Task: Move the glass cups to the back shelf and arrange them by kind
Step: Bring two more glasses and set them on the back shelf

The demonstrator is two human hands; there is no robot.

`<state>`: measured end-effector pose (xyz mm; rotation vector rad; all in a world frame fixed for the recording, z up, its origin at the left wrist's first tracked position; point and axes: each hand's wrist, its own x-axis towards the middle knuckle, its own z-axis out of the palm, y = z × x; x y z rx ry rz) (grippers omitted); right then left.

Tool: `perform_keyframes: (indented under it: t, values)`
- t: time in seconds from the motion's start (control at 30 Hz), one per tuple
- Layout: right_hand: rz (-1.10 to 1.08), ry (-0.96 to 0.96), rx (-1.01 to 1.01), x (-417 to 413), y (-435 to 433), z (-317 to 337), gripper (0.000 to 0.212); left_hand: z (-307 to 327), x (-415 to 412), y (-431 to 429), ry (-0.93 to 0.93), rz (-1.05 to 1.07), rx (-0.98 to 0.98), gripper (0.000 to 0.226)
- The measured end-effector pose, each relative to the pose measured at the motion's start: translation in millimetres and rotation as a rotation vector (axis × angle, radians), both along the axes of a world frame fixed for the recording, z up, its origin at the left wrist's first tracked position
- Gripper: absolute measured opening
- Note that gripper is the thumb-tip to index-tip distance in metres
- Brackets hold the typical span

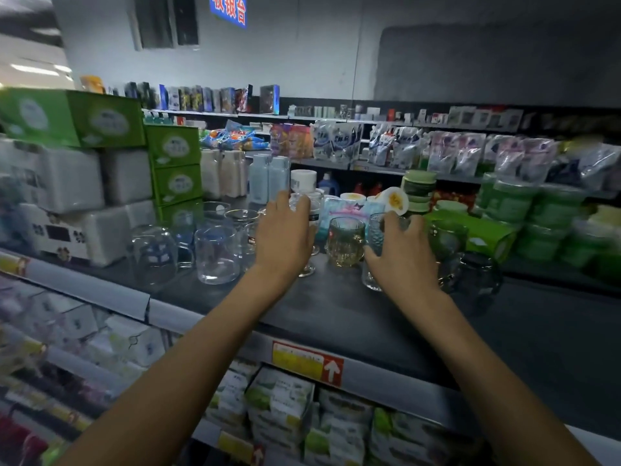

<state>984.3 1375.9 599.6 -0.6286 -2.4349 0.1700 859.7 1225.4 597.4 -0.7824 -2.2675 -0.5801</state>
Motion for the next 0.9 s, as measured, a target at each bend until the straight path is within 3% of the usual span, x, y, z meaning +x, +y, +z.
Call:
perform_keyframes:
  t: [0.17, 0.33, 0.53, 0.73, 0.9]
  values:
    - [-0.054, 0.011, -0.058, -3, -1, -3, 0.077, 1, 5, -1, -0.1, -0.13, 0.163, 0.022]
    - [-0.039, 0.133, -0.113, 6, -8, -5, 0.066, 7, 20, -9, -0.153, -0.23, 0.294, 0.018]
    - [0.082, 0.489, -0.172, 69, -31, 6, 0.051, 28, 65, -47, -0.303, -0.535, 0.643, 0.021]
    - [0.346, 0.815, -0.598, 157, -68, 11, 0.085, 17, 136, -74, -0.563, -0.765, 0.851, 0.016]
    - [0.325, 0.889, -0.889, 242, -67, -19, 0.08, -10, 203, -57, -0.772, -0.93, 0.841, 0.016]
